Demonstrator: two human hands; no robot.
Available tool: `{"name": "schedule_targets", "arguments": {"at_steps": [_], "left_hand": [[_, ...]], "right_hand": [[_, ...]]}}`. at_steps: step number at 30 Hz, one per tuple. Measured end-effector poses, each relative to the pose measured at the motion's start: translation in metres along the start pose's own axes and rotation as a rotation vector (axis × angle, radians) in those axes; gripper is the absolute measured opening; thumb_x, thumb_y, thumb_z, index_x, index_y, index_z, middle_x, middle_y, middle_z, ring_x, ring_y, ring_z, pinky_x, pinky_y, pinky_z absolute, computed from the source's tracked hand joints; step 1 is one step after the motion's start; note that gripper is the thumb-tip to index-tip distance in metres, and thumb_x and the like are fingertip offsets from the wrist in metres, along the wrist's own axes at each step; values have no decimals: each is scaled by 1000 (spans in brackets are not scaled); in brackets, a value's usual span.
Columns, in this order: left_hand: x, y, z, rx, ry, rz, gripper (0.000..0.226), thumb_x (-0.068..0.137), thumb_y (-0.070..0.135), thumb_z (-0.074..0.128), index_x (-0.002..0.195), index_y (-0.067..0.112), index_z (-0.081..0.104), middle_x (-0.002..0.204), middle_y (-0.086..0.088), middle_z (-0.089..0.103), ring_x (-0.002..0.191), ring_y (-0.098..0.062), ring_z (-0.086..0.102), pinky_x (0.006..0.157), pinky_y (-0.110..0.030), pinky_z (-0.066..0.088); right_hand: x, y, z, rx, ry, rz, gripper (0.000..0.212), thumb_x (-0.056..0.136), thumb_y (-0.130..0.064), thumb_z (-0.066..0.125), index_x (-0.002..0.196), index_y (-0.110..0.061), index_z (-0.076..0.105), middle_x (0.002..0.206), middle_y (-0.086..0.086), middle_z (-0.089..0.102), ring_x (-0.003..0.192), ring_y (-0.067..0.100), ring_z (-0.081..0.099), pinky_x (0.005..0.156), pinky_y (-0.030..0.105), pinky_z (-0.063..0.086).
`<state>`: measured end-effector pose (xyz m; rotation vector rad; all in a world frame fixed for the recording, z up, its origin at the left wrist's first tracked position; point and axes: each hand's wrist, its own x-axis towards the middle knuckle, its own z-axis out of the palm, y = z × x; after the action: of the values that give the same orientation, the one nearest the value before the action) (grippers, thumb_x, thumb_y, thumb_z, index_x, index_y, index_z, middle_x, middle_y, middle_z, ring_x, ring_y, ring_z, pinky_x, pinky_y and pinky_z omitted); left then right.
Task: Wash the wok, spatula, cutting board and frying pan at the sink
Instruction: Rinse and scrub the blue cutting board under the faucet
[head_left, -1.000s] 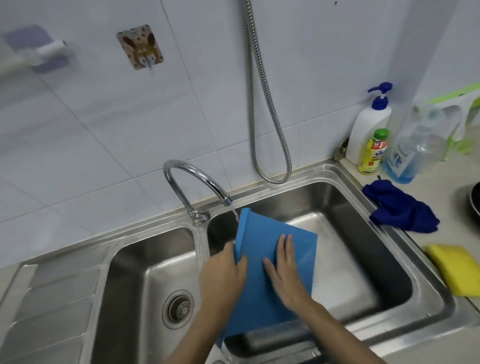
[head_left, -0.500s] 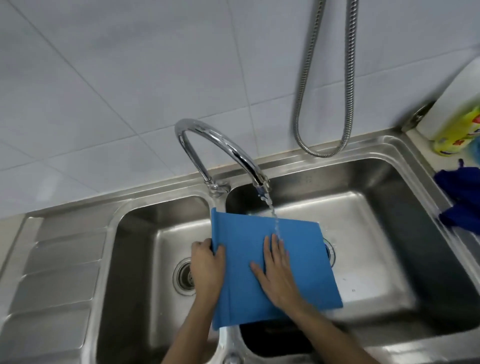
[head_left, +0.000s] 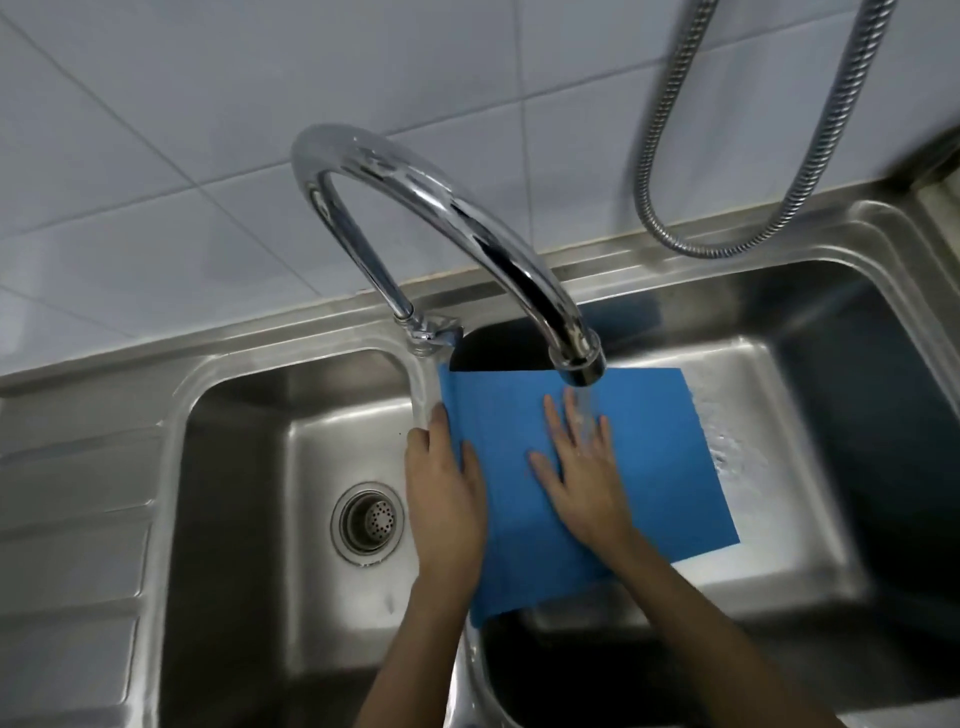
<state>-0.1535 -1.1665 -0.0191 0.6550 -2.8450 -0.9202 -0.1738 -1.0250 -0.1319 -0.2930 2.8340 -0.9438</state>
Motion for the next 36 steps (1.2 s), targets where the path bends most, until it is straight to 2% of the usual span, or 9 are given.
{"name": "schedule_targets", "arguments": {"at_steps": [5,11,14,20,22,25,31,33,36], "left_hand": [[1,-2,-3,32,-24,15,48,96,17,49,141,11,37,109,-7,50,89,-19,52,75,-33,47],[-8,-4,-14,36,-28,4,47,95,16,49,141,13,38,105,-7,50,81,-17,53,68,-29,45],[-14,-5,-22,61,-24,-29,47,96,18,48,141,15,38,105,-5,50,82,-15,53,68,-24,39],[-33,-8,-38,95,-16,-39,47,96,15,48,142,15,39,97,2,43,76,-9,42,66,-14,25],[-36,-8,-38,100,-1,-49,47,95,14,49,141,13,41,96,0,45,75,-10,41,66,-13,24],[-40,-6,-37,96,13,-61,46,94,12,50,140,11,43,95,-3,46,74,-12,41,66,-14,23],[-41,-5,-35,103,10,-55,46,95,17,49,141,14,41,100,-3,48,72,-9,44,55,-11,29],[-43,-6,-34,114,7,-56,46,96,18,49,141,14,40,101,-4,49,73,-9,45,55,-11,29],[-44,-5,-34,95,-10,-85,47,97,21,46,143,17,37,106,-4,48,79,-12,47,67,-18,33]], "right_hand": [[-23,72,-12,105,71,754,88,86,-66,15,151,-6,10,159,17,8,148,28,3,120,46,1],[-38,-39,6,56,-21,-5,72,97,-58,19,152,-12,11,160,6,3,148,18,-4,119,42,-6],[-30,-51,3,44,-40,-187,66,98,-56,21,153,-21,12,161,2,1,148,17,-4,119,44,-5],[-46,52,2,96,-4,681,78,94,-62,23,151,-10,12,158,19,9,146,31,5,118,48,5],[-56,60,-5,100,-36,811,81,93,-59,27,149,-2,13,156,23,11,145,33,8,117,51,7],[-59,27,1,116,-7,646,84,94,-59,29,149,2,13,158,21,8,147,30,4,119,46,2],[-52,-60,2,81,-77,-171,72,97,-60,14,152,-15,3,160,3,-8,147,15,-11,118,36,-12],[-53,-50,3,55,-72,-187,69,97,-59,16,153,-20,7,161,3,-5,148,17,-9,119,38,-10],[-61,2,-3,129,-18,256,82,91,-68,11,151,-13,21,159,13,11,147,27,7,119,46,7]]}}
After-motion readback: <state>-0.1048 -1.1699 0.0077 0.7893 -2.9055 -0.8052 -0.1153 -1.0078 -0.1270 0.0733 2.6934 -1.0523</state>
